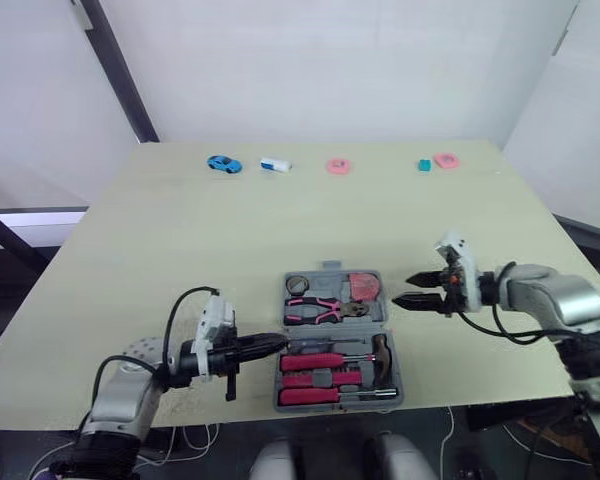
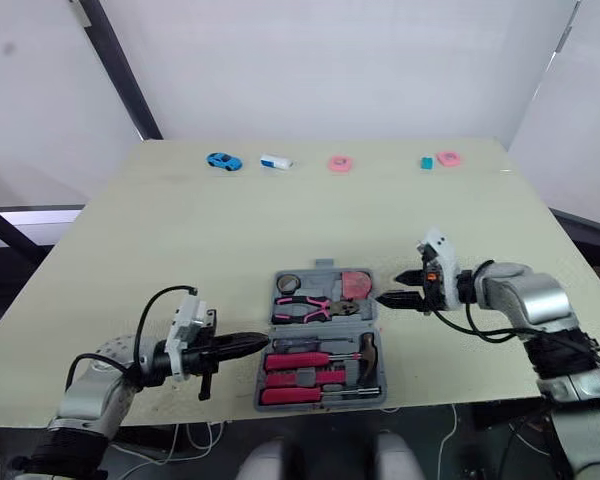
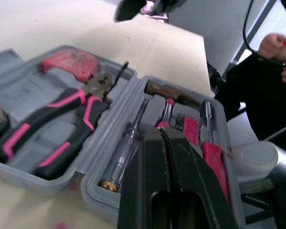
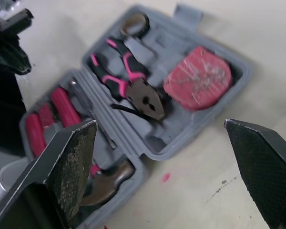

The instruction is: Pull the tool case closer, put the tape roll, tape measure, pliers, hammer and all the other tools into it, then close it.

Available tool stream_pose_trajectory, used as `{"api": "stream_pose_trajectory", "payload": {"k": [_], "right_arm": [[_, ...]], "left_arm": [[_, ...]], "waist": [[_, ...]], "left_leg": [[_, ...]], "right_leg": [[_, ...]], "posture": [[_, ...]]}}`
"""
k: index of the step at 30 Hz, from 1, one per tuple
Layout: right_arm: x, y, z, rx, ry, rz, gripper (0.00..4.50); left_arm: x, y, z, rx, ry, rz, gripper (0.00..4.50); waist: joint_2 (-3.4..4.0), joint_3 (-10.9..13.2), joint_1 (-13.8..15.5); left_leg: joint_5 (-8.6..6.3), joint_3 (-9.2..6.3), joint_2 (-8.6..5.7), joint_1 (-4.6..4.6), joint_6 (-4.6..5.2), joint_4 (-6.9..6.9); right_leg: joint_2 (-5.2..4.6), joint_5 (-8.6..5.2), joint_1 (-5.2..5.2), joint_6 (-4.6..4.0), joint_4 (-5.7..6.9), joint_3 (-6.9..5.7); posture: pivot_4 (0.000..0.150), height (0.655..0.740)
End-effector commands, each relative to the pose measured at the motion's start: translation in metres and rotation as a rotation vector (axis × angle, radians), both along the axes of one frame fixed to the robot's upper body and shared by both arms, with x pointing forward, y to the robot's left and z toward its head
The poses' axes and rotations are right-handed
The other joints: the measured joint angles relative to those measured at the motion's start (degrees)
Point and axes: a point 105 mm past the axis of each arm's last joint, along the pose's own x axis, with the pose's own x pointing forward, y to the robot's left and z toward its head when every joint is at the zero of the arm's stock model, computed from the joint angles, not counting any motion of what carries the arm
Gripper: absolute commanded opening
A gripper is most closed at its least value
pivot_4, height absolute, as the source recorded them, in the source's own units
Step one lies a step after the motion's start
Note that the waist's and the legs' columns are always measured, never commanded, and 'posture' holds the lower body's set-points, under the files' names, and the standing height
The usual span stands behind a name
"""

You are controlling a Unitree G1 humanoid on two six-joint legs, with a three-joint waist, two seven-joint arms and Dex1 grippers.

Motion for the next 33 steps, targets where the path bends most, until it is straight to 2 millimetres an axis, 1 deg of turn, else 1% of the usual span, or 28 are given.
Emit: {"api": "stream_pose_trajectory", "payload": {"k": [1, 6, 12, 16, 23, 30, 33], "right_arm": [[0.010, 0.004, -0.003, -0.019, 0.016, -0.001, 4.50], [0.019, 0.017, -0.009, -0.004, 0.072, 0.014, 4.50], [0.026, 0.032, -0.017, -0.008, 0.101, 0.038, 4.50], [0.027, 0.040, -0.020, 0.010, 0.122, 0.050, 4.50], [0.026, 0.048, -0.023, 0.050, 0.158, 0.052, 4.50], [0.022, 0.058, -0.013, 0.172, 0.191, 0.054, 4.50], [0.019, 0.060, -0.011, 0.189, 0.191, 0.064, 4.50]], "left_arm": [[0.001, -0.007, -0.005, 0.022, -0.032, -0.033, 0.07], [0.003, -0.011, -0.016, 0.057, -0.029, -0.030, 0.07], [0.007, -0.008, -0.028, 0.128, -0.033, -0.024, 0.07], [0.006, -0.008, -0.030, 0.150, -0.039, -0.025, 0.07], [0.001, -0.008, -0.038, 0.170, -0.040, -0.031, 0.07], [-0.003, -0.003, -0.049, 0.179, -0.033, -0.027, 0.07], [-0.003, -0.001, -0.053, 0.182, -0.032, -0.023, 0.07]], "waist": [[0.00, 0.00, 0.00], [0.01, 0.01, -0.18], [0.02, 0.01, -0.18], [0.03, 0.00, -0.32], [0.06, -0.01, -0.42], [0.10, -0.02, -0.49], [0.17, -0.05, -0.51]], "left_leg": [[0.00, 0.00, 0.00, -0.05, 0.00, 0.00], [0.00, 0.00, 0.01, -0.08, 0.00, 0.04], [0.00, -0.04, 0.01, -0.11, 0.00, 0.04], [0.00, -0.03, 0.01, -0.17, 0.00, 0.04], [0.00, -0.04, 0.02, -0.13, 0.00, 0.03], [0.00, -0.03, 0.02, -0.10, 0.00, 0.00], [0.00, -0.02, 0.02, -0.09, 0.00, -0.04]], "right_leg": [[0.00, 0.00, -0.04, 0.01, 0.01, 0.00], [0.01, 0.02, -0.10, 0.01, 0.06, 0.00], [0.01, 0.02, -0.12, 0.01, 0.07, -0.03], [0.00, 0.02, -0.15, 0.02, 0.06, -0.04], [0.01, 0.02, -0.15, 0.01, 0.09, -0.03], [0.02, 0.02, -0.15, 0.01, 0.10, -0.03], [0.02, 0.02, -0.15, 0.01, 0.09, -0.02]], "posture": [[0.150, 0.7400], [0.150, 0.7400], [0.150, 0.7400], [0.150, 0.7400], [0.150, 0.7400], [0.150, 0.7400], [0.150, 0.7400]]}}
